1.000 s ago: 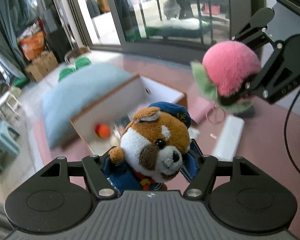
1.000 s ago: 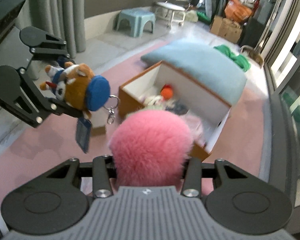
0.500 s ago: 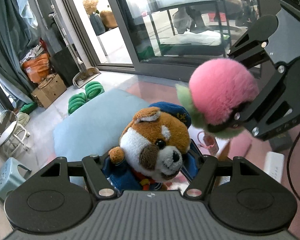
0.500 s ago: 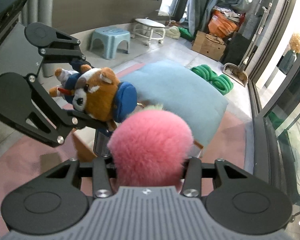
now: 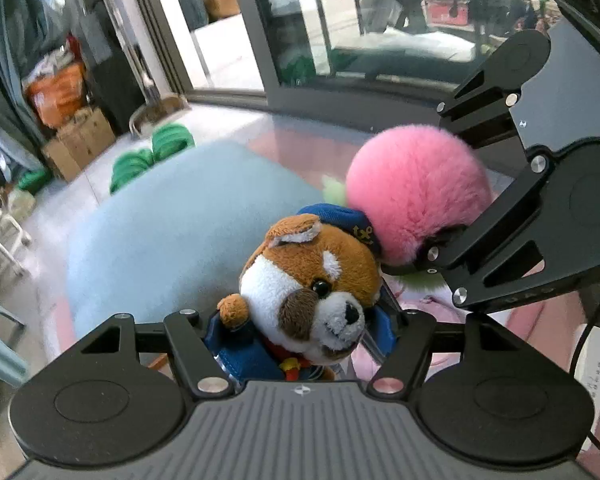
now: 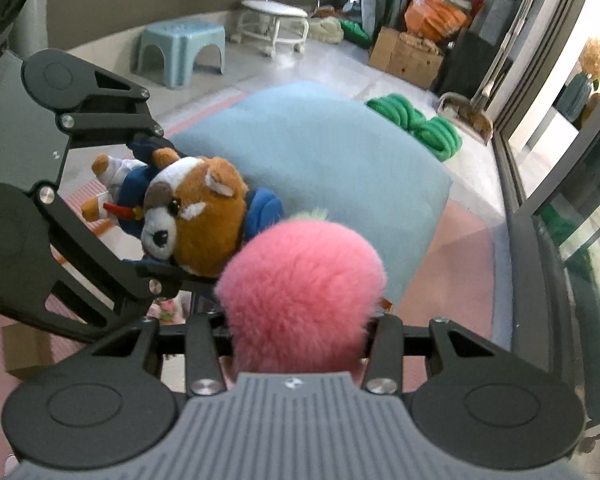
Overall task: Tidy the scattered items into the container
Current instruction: 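Lift and carry the pink ball and plush dog with both tools to the shoebox, then lower and release the ball and plush dog into the shoebox with both tools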
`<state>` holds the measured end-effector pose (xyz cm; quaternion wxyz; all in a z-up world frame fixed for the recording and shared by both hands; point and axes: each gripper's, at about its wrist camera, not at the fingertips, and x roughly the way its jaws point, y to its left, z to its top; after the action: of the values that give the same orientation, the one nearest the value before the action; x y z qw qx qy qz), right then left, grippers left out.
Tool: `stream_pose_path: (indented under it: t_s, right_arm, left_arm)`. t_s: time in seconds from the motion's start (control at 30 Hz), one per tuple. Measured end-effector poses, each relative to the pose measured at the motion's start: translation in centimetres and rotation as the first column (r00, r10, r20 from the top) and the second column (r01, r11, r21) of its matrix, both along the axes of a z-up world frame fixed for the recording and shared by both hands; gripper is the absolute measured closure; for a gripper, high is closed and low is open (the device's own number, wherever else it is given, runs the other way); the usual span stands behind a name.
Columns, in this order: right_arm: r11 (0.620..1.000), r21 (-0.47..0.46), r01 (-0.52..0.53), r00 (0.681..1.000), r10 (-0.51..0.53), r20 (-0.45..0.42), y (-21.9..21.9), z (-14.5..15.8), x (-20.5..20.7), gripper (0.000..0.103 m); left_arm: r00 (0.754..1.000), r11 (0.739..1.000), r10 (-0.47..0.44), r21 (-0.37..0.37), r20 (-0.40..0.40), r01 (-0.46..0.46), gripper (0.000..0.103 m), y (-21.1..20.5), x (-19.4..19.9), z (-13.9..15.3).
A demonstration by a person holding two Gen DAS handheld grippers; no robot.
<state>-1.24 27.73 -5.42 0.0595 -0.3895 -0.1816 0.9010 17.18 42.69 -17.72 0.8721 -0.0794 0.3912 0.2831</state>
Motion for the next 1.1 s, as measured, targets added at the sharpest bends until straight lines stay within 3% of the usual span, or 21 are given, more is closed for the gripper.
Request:
stream_pose_path:
  t_s: [0.5,1.1]
  right_arm:
    - [0.999,0.048,-0.027,0.989,0.020,0.148,3.5,-6.7,-6.0,0.057]
    - [0.995,0.089,-0.036,0.965,0.011,0.263,5.9,-11.0,-8.6,0.056]
  left_arm:
    - [0.997,0.993,0.044,-0.109,-0.064,-0.051,0.024,3.8,2.2,-6.7]
    - [0.990,0.986,0.058,-0.148,-0.130,-0.077,0.022,3.9,4.7,-10.7]
